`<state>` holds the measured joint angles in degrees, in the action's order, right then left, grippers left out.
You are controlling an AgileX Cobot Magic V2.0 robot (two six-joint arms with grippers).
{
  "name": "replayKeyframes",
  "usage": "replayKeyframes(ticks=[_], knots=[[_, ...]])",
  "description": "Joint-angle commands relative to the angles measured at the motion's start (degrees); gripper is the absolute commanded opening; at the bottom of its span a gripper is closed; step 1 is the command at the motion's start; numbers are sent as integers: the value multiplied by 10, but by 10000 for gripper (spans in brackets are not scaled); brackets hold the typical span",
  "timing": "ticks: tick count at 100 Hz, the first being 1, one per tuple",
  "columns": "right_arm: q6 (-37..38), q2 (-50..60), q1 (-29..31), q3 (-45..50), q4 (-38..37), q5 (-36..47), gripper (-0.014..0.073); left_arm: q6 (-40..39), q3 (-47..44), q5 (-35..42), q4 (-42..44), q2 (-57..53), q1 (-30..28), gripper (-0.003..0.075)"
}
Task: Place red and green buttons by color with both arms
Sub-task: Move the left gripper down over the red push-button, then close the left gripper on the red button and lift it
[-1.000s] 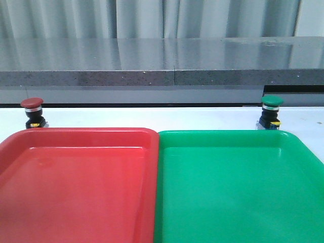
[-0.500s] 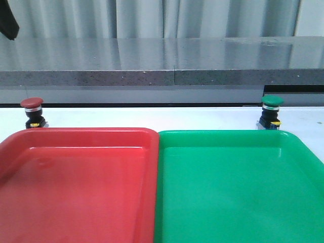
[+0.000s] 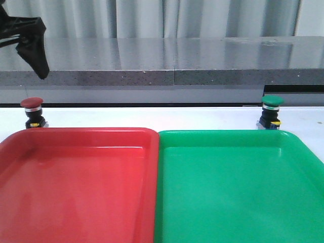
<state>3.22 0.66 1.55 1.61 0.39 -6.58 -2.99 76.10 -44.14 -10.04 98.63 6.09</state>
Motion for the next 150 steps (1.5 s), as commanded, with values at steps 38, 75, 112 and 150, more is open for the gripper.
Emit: replayKeyframes(ticks=[38, 75, 112, 150], knots=[[-5, 13, 0, -11, -4, 44, -64, -22, 80, 23, -6, 88, 3, 639], [-5, 13, 0, -11, -4, 44, -64, -22, 90, 47, -5, 109, 3, 638], [-5, 13, 0, -11, -4, 44, -64, -22, 90, 48, -5, 109, 3, 396], [-5, 13, 0, -11, -4, 44, -64, -22, 90, 48, -5, 109, 3, 101]])
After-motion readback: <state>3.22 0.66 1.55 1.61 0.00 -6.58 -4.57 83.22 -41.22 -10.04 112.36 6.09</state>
